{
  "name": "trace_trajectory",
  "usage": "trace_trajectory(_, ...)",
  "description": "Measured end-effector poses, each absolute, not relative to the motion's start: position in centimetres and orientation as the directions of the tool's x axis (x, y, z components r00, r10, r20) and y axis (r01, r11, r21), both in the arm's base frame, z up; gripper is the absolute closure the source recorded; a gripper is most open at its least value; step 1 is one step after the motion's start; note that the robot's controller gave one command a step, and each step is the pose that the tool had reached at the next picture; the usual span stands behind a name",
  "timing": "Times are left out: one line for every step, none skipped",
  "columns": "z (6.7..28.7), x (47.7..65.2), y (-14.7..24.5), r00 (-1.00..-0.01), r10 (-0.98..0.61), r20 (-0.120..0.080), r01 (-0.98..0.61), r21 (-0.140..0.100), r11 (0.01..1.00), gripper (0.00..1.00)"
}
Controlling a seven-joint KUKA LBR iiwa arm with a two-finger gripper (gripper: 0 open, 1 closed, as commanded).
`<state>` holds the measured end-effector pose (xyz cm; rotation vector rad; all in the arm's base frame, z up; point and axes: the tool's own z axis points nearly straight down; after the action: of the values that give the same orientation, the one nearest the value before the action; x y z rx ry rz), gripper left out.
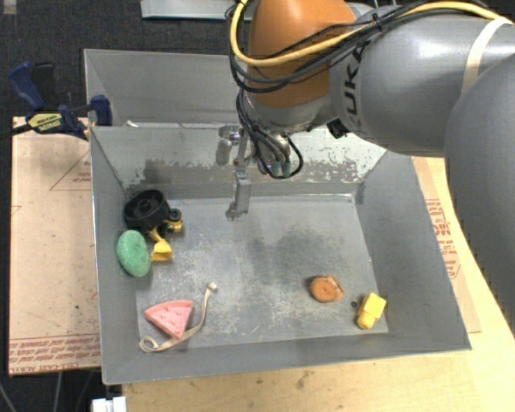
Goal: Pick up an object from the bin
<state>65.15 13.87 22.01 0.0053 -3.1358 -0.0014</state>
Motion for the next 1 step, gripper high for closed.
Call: trace_trajectory(22.57,65.30,13.80,-1.000,-0.001,-0.002,-0.001,0.002,1.000,0.00)
